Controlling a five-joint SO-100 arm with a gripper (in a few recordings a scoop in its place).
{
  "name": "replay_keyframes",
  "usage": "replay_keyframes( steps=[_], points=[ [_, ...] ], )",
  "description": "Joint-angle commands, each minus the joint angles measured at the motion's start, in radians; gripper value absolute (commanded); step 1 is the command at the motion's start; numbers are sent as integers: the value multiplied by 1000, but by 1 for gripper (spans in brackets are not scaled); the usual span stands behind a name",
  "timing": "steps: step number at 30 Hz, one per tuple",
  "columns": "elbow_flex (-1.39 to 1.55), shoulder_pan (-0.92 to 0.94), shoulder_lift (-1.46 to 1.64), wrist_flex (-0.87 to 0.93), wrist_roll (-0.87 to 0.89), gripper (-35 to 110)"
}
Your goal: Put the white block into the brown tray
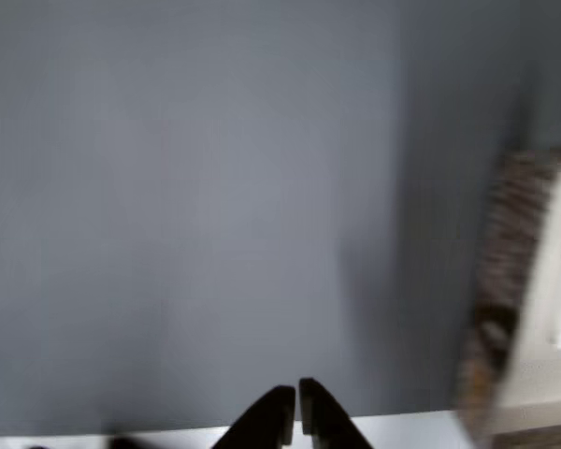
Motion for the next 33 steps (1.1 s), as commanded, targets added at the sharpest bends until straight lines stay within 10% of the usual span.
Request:
replay_keyframes(
  steps=[1,33],
  points=[
    [126,-138,202,-49,140,0],
    [1169,-758,1180,-210,650,0]
  ],
)
